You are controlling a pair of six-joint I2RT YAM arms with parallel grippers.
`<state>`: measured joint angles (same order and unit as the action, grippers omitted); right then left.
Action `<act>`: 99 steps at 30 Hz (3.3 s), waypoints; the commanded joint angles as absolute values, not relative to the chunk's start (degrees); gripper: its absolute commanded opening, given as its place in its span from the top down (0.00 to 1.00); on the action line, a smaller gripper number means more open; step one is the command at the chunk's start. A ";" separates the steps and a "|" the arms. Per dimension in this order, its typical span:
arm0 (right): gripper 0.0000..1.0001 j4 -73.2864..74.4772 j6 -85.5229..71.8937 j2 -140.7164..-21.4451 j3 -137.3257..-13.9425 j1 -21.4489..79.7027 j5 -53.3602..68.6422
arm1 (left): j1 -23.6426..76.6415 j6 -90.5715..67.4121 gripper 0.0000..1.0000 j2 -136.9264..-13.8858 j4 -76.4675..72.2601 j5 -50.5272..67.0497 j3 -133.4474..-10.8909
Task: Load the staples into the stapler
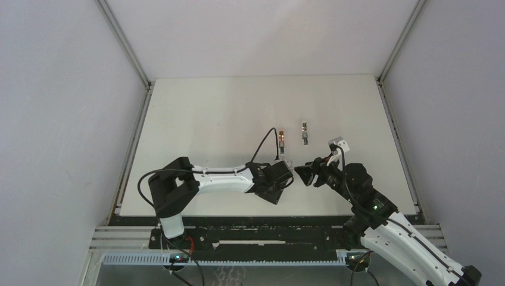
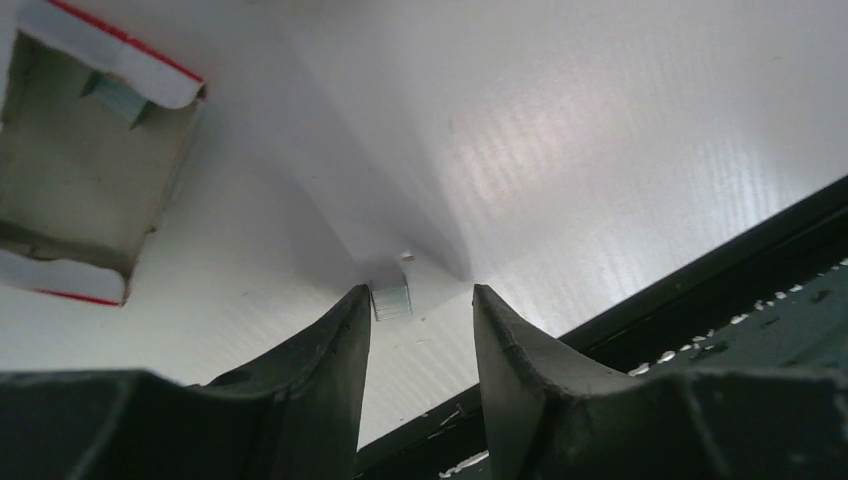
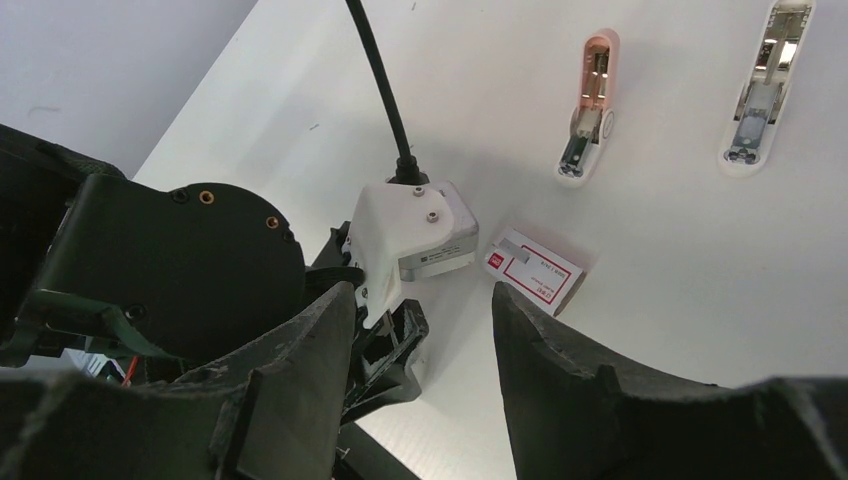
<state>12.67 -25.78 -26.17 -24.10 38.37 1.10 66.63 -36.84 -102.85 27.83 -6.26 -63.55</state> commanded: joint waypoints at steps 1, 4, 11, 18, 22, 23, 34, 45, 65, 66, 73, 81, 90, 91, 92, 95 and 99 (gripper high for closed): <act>0.48 11.46 -26.13 -25.77 -24.08 38.19 0.47 | 66.91 -37.80 0.53 -100.59 21.67 -0.94 -60.25; 0.48 11.44 -26.57 -25.78 -24.05 38.16 0.31 | 67.09 -38.19 0.53 -99.93 19.66 1.24 -58.70; 0.47 13.63 -29.26 -26.11 -24.39 38.15 -3.16 | 67.33 -41.63 0.49 -96.28 15.48 0.03 -54.80; 0.47 19.72 -34.56 -27.37 -24.95 38.17 -6.88 | 67.10 -41.48 0.41 -92.79 14.35 -2.95 -52.23; 0.48 20.37 -36.06 -27.55 -24.63 38.31 -7.23 | 67.08 -41.70 0.41 -92.80 10.99 0.18 -50.78; 0.48 20.45 -36.30 -27.57 -24.62 38.32 -7.33 | 67.06 -41.67 0.41 -93.00 10.55 0.81 -50.64; 0.48 19.92 -37.68 -27.59 -24.70 38.58 -7.47 | 67.38 -42.38 0.41 -93.87 7.29 5.22 -49.97; 0.48 18.91 -37.69 -28.88 -24.70 38.58 -7.63 | 68.19 -43.80 0.41 -92.20 8.62 0.86 -48.49; 0.48 19.13 -37.45 -29.38 -24.65 38.57 -8.10 | 68.44 -41.89 0.41 -96.29 7.17 -0.59 -51.11; 0.48 19.08 -37.45 -29.43 -24.69 38.50 -8.09 | 68.39 -41.92 0.41 -96.40 6.86 -0.27 -50.99; 0.48 18.77 -37.52 -29.54 -24.70 38.50 -7.95 | 68.77 -42.35 0.41 -97.05 6.50 1.40 -50.84; 0.48 18.37 -37.52 -29.82 -24.63 38.50 -8.09 | 70.13 -43.21 0.41 -97.94 6.23 2.50 -51.75; 0.45 19.50 -36.01 -29.29 -24.69 38.33 -9.88 | 70.20 -41.00 0.39 -92.22 1.98 -4.09 -49.37; 0.44 19.88 -35.74 -29.19 -24.69 38.28 -9.96 | 70.17 -40.22 0.38 -90.17 1.32 -5.51 -48.48; 0.43 20.47 -35.69 -29.08 -24.70 38.21 -10.28 | 70.10 -39.25 0.36 -87.88 0.90 -6.98 -47.62; 0.42 22.16 -35.38 -28.73 -24.87 37.77 -9.39 | 69.43 -35.14 0.30 -80.61 0.66 -11.03 -44.49; 0.42 23.44 -33.85 -29.64 -25.00 37.61 -5.68 | 64.83 -30.26 0.26 -71.79 0.27 -11.28 -39.52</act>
